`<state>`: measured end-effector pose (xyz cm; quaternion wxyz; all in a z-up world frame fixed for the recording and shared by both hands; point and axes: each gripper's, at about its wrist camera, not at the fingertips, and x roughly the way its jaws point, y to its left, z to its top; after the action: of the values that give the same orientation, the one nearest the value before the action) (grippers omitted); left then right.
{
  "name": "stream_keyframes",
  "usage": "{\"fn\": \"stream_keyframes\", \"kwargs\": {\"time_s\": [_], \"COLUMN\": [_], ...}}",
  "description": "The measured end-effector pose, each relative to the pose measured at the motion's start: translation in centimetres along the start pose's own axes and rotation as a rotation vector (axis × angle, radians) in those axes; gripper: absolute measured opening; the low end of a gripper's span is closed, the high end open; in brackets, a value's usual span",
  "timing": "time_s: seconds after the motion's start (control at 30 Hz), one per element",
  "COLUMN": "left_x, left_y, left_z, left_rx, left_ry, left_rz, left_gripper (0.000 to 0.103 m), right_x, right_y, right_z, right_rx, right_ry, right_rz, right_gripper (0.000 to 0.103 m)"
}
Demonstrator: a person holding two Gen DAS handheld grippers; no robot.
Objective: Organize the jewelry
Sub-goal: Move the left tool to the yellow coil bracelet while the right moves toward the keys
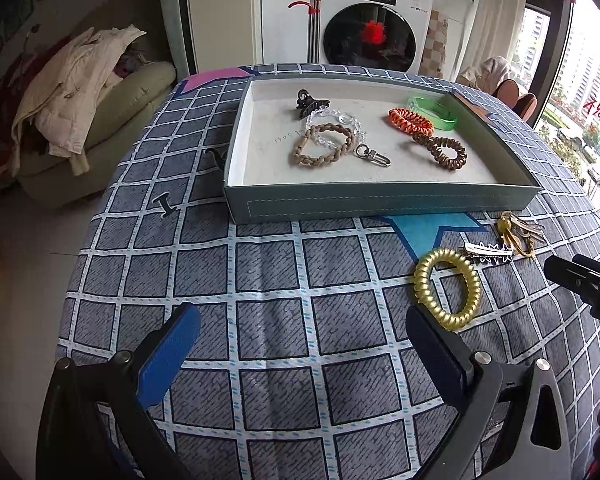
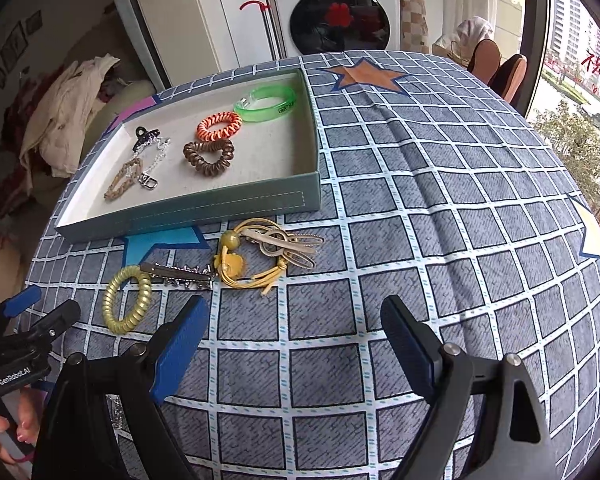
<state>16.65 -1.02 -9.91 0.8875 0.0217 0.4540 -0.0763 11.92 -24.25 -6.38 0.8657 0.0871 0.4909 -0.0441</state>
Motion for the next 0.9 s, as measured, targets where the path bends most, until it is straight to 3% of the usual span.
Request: {"fn": "stream_keyframes", "kwargs": {"time_s": [0.57, 0.73, 0.8, 0.9], "left_x": [1.6, 1.9, 1.9, 2.1], "left_y": [-3.4, -3.8, -4.1, -4.5], "left_z": [1.6, 1.6, 1.5, 1.5], "left_rx": [0.066, 0.080, 0.091, 0.105], "left_ry": [0.031, 0.035, 0.034, 0.037], "left_rz": [-0.008, -0.013, -0.014, -0.015], "left_gripper": [0.103, 0.103, 0.103, 0.103], "right_x": [0.4, 0.8, 1.2, 1.9], "right_y": [-0.1, 1.1, 1.6, 2.2], "right_z": [1.9, 2.6, 2.8, 3.0], "right_rx": [-0.035, -0.150, -0.191, -0.240], "right_ry": [-0.033, -0.039, -0.029, -0.016], "right_rz": [-0.009, 0.007, 0.008, 0.011], "right_gripper": [0.088, 0.070, 0.057, 0.048]}}
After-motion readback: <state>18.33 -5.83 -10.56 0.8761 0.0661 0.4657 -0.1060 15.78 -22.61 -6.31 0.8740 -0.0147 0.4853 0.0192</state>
